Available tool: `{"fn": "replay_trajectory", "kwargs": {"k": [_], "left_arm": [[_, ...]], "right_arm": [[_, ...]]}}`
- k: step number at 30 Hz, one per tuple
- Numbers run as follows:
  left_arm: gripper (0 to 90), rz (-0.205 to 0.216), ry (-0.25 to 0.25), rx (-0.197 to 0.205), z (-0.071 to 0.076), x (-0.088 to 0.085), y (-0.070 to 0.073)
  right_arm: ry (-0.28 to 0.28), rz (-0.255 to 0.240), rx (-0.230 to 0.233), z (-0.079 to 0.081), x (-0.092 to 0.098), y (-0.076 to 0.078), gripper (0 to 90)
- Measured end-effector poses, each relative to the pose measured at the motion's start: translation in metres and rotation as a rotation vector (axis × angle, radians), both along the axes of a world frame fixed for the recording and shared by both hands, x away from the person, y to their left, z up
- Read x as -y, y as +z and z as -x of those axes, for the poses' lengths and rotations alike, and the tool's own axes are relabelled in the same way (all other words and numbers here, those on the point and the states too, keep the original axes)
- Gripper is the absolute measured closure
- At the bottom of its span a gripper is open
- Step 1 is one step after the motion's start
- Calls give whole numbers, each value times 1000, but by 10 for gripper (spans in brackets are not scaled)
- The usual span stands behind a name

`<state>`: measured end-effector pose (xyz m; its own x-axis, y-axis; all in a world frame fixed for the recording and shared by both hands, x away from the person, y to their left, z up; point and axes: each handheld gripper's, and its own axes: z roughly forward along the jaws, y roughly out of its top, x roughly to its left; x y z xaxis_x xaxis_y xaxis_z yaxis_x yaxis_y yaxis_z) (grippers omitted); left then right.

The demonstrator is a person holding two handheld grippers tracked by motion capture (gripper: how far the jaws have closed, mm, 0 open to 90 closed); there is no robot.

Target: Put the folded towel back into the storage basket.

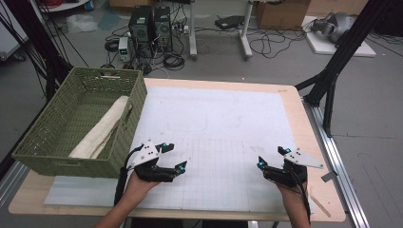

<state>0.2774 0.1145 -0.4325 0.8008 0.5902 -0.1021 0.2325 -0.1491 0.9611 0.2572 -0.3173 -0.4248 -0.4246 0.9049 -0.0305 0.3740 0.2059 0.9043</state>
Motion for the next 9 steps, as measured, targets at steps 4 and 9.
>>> {"fn": "replay_trajectory", "kwargs": {"k": [4,9], "left_arm": [[213,2,11,-8,-2,-3,-3],[213,9,23,-5,-2,-4,-2]], "right_arm": [[-8,-4,-17,-1,4,-3,166],[-7,-3,-10,-1,5,-2,166]]}}
